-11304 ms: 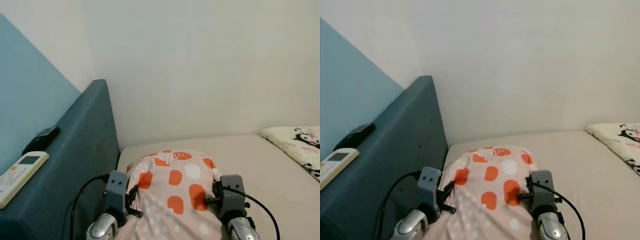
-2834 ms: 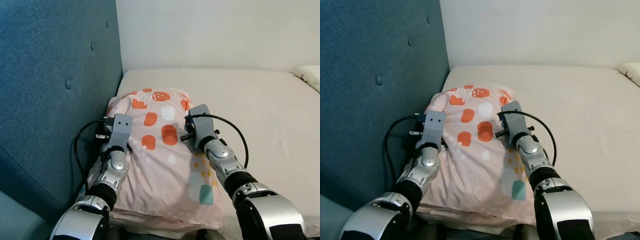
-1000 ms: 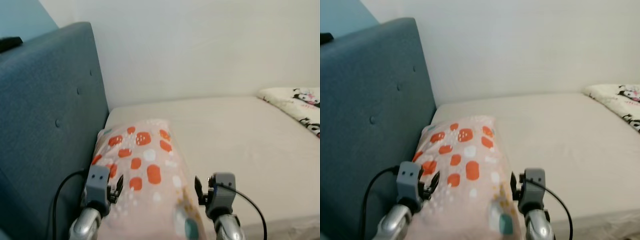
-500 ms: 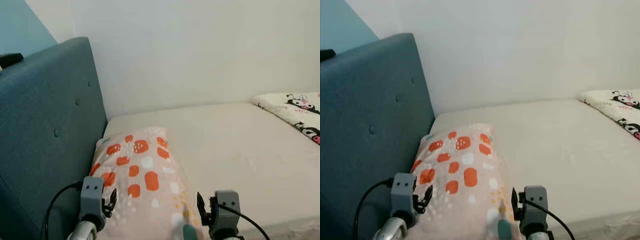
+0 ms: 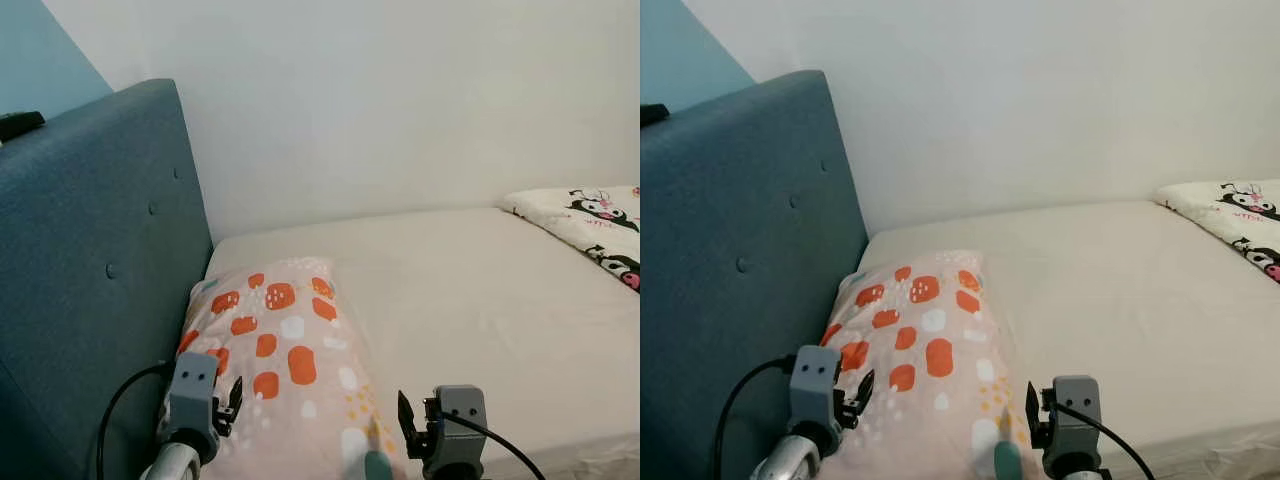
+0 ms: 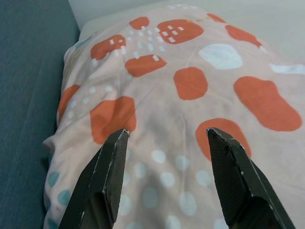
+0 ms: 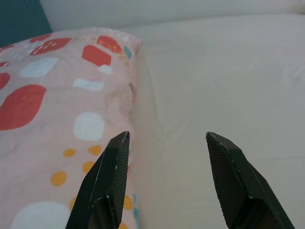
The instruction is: Clean up the room
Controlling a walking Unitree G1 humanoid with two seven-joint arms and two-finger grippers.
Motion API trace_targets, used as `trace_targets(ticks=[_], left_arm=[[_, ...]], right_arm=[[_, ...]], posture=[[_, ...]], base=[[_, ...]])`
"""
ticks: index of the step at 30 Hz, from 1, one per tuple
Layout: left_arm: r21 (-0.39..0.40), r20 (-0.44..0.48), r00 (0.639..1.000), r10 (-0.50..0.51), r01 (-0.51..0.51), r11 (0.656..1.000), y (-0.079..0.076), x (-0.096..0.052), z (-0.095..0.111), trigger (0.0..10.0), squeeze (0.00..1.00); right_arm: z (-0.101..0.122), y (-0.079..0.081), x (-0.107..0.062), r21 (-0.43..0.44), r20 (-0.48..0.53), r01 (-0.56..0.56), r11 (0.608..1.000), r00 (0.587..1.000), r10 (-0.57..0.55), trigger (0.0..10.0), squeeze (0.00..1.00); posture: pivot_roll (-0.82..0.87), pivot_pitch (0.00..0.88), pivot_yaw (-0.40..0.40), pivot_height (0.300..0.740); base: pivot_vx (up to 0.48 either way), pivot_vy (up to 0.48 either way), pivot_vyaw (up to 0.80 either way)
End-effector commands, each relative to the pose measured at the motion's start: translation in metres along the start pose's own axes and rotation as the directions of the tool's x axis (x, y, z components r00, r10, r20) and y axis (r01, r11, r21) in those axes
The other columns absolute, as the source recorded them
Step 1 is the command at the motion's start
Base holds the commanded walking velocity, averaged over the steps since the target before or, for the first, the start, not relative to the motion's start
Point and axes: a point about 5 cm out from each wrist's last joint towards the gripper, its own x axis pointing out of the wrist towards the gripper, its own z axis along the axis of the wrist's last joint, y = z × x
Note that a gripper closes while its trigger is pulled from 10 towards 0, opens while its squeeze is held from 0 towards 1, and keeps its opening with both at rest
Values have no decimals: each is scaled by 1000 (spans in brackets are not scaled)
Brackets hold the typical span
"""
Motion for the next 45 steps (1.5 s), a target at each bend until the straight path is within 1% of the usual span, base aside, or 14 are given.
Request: trace_targets(ticks=[1, 14, 25, 30, 32, 45], left_arm=[[8, -28, 1000, -5, 5, 1000, -2, -3, -5, 10000, 0], [17, -19, 1000, -24, 24, 1000, -9, -2, -1, 10000, 0], [7, -12, 999, -37, 37, 999, -15, -2, 1, 10000, 0], [4, -10, 999, -37, 37, 999, -15, -2, 1, 10000, 0], [3, -11, 999, -37, 37, 999, -15, -2, 1, 10000, 0], [-6, -12, 999, -45, 45, 999, -18, -2, 2, 10000, 0]], right_arm=[[-3, 3, -3, 19, -25, -12, 1000, 1000, 13, 10000, 0], [-2, 4, -4, 33, -41, -29, 999, 999, 31, 10000, 0], [-1, 5, -5, 37, -44, -38, 999, 998, 40, 10000, 0], [-1, 6, -5, 41, -43, -46, 998, 998, 48, 10000, 0], [-1, 6, -5, 40, -43, -49, 998, 998, 51, 10000, 0], [1, 6, -6, 42, -41, -55, 998, 998, 57, 10000, 0]], posture=[[-17, 119, 20, 582], [-19, 120, 16, 582], [-21, 115, 13, 582], [-21, 112, 12, 599], [-21, 109, 12, 614], [-28, 103, 12, 659]], base=[[0, 0, 0], [0, 0, 0], [0, 0, 0], [0, 0, 0], [0, 0, 0], [0, 0, 0]])
